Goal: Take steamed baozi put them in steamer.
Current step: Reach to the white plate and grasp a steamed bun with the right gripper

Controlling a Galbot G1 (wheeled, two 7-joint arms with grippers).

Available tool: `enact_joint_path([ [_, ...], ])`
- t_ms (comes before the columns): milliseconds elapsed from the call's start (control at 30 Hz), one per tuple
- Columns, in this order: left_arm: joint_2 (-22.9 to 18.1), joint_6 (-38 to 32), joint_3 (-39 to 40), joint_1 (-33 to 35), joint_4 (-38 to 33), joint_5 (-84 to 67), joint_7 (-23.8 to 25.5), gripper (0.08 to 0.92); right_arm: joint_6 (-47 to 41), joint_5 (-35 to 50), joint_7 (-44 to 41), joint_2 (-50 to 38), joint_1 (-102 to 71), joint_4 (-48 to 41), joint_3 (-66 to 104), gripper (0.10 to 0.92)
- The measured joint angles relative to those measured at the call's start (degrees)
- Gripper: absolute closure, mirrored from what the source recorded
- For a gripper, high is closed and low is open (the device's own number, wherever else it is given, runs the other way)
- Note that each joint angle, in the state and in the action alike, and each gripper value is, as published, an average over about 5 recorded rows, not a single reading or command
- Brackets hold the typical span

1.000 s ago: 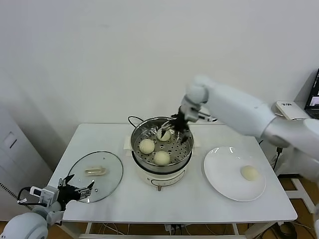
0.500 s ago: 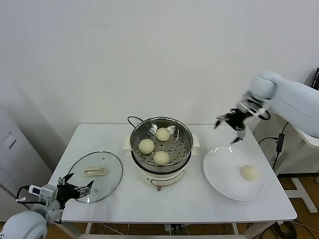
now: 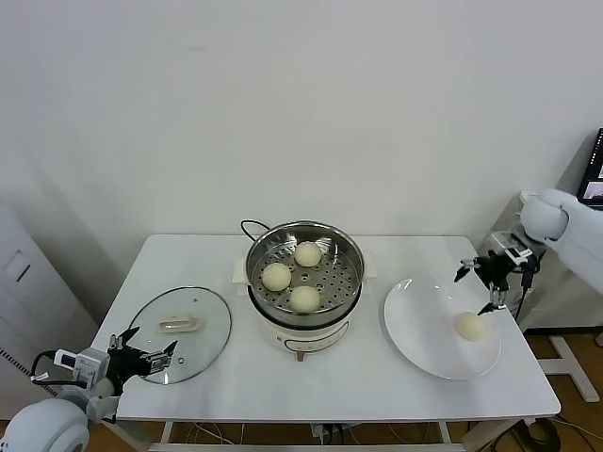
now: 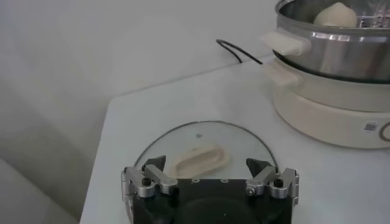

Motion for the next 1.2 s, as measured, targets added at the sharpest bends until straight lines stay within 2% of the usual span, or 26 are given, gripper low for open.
enact_joint_path([
  [667, -0.2, 0.01, 1.21, -0.93, 0.72, -0.01, 0.03, 0.177, 0.46, -11.72, 3.74, 5.13, -12.9, -9.32, 12.26, 0.211],
  [767, -0.09, -0.05, 1.44, -1.18, 0.94, 0.0, 0.08, 0.177, 0.2, -13.09, 3.95, 5.73, -14.11, -9.99, 13.65, 0.264],
  [1033, -0.19, -0.09, 2.42, -2.21, 1.28, 0.07, 0.1, 0.177, -0.34, -15.21, 4.43, 6.75, -15.88, -11.06, 16.46, 0.496],
  [1200, -0.28, 0.11, 2.44, -2.42, 1.14, 0.12, 0.01, 0.177, -1.11, -14.74, 3.98, 6.27, -15.5, -10.44, 16.34, 0.604],
])
